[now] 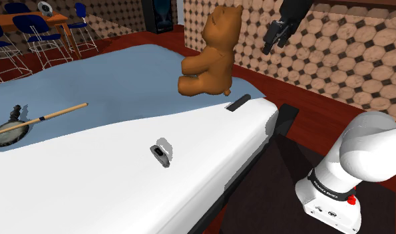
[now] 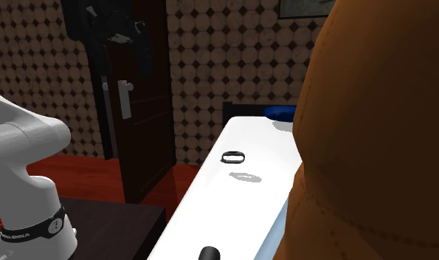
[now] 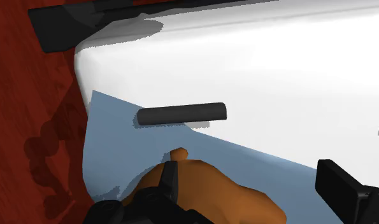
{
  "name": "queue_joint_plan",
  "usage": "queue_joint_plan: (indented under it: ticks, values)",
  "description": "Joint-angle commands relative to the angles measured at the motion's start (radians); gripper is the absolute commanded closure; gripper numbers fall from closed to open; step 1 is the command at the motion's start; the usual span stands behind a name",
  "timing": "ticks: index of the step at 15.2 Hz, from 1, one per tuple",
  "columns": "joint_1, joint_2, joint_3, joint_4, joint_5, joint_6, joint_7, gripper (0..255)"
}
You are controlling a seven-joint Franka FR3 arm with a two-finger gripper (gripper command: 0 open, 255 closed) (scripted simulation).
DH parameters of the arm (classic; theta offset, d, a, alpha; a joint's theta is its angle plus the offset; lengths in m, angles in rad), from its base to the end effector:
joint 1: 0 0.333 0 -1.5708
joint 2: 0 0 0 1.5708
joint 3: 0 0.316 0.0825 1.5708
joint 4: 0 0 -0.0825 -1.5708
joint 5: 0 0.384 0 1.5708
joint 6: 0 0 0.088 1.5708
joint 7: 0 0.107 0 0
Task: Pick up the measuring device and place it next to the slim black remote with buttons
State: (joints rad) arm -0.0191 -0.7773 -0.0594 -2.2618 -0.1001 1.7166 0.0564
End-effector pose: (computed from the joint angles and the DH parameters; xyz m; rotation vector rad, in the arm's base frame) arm 0.3211 -0.0422 0.6470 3.0563 -0.1831 0.3551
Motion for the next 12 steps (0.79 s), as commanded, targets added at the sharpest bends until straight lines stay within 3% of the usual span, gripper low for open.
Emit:
queue_joint_plan:
  ticks: [1,12]
  values:
    - [0.0,0.0,0.0,0.0,0.0,0.0,0.0,0]
    - [0.068,0.164,0.171,-0.07,0.085,0.175,0.19,0]
